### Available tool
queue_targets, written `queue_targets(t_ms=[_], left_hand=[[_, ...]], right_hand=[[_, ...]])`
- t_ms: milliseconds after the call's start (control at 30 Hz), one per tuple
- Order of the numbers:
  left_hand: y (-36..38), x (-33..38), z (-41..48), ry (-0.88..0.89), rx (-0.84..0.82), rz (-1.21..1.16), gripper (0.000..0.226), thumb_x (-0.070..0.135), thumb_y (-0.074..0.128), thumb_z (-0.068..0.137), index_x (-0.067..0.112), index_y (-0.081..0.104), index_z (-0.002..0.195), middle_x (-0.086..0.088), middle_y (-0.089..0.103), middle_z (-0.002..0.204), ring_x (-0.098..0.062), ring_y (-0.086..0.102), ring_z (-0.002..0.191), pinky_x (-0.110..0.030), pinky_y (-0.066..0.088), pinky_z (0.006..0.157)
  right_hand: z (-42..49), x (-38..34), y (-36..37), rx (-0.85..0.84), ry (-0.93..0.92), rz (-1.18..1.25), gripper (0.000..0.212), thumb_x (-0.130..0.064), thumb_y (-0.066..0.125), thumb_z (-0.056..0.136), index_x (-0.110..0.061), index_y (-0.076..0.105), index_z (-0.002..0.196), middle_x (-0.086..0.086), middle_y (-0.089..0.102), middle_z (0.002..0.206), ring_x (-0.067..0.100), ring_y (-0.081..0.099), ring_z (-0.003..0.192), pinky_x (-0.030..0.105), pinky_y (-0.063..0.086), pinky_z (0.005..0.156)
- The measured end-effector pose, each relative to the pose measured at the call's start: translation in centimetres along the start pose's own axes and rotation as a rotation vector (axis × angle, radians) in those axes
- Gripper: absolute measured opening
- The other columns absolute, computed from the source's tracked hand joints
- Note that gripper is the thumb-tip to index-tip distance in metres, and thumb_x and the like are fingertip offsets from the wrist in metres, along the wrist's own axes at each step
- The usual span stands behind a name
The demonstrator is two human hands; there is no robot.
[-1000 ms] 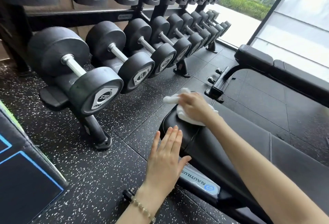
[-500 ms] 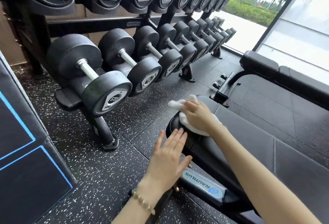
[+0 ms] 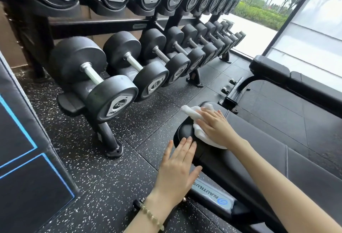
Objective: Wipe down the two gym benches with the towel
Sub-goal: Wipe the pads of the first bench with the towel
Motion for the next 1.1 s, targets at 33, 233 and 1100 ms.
queue_targets(t_ms=[33,233,1100], left_hand=[[0.0,-0.1,0.1,-0.006,0.016,-0.025,0.059,0.047,0.037,0.093,0.010,0.045,0.138,-0.004,0.043,0.145,-0.015,0.037,0.135,-0.045,0.023,0.108],[0.0,-0.5,0.1,-0.029,0.049,-0.123,0.052,0.039,0.039,0.093,0.013,0.047,0.137,0.000,0.045,0.143,-0.013,0.037,0.135,-0.044,0.017,0.110],[1.2,-0.8,-0.5,-0.045,0.055,-0.115,0.052,0.038,0.040,0.094,0.019,0.035,0.143,0.005,0.035,0.150,-0.008,0.027,0.140,-0.047,0.013,0.113]], right_hand=[[0.8,0.6,-0.2,-0.005,0.010,-0.018,0.038,-0.034,0.039,0.100,-0.024,0.045,0.136,-0.003,0.039,0.146,0.018,0.028,0.137,0.040,0.009,0.114],[7.5,4.5,0.1,-0.079,0.226,-0.137,0.054,-0.049,0.020,0.093,-0.021,0.053,0.125,0.011,0.056,0.117,0.034,0.051,0.113,0.045,0.033,0.100],[8.9,-0.5,1.2,-0.270,-0.040,-0.274,0.037,-0.050,0.037,0.093,-0.025,0.061,0.080,0.006,0.068,0.097,0.026,0.059,0.090,0.036,0.045,0.081]])
Point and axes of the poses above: each hand's wrist, its own z-axis towards the middle knuckle, its own y-axis out of the palm, x = y × z, the point moved 6 cm from there along z, towards the middle knuckle
